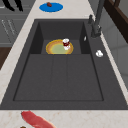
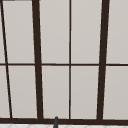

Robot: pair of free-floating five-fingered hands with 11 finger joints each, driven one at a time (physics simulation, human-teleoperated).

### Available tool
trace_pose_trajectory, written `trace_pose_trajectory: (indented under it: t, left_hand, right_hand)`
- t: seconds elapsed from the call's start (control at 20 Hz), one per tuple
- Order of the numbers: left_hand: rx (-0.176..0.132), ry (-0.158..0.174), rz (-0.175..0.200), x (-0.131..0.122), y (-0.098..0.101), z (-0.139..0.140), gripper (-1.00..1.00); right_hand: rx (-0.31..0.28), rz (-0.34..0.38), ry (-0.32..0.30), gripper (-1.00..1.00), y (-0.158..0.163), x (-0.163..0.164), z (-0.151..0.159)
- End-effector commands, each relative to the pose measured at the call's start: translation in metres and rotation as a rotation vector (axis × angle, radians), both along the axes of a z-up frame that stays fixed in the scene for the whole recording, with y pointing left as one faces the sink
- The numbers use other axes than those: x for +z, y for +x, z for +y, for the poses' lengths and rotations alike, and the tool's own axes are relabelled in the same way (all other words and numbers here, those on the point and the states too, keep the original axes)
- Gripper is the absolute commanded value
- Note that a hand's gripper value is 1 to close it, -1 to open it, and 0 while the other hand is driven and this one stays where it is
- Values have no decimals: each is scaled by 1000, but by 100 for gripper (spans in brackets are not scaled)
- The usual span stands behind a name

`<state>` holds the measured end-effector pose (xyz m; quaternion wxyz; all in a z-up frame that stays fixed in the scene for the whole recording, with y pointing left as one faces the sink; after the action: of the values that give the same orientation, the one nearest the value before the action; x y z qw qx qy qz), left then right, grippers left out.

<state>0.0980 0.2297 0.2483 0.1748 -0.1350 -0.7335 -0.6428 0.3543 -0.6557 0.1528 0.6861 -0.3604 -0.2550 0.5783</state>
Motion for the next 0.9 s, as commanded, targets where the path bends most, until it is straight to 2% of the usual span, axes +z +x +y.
trace_pose_trajectory:
  t: [0.0,0.2,0.35,0.5,0.85]
  left_hand:
    - [0,0,0,0,0,0,0]
    - [0,0,0,0,0,0,0]
    - [0,0,0,0,0,0,0]
    - [0,0,0,0,0,0,0]
    - [0,0,0,0,0,0,0]
  right_hand:
    - [0,5,-21,100,-2,-7,0]
    - [-15,-53,7,100,-8,-5,-4]
    - [-13,-126,26,100,-7,13,-8]
    - [-34,-144,24,100,-13,38,-7]
    - [-36,-146,19,100,-19,88,-1]
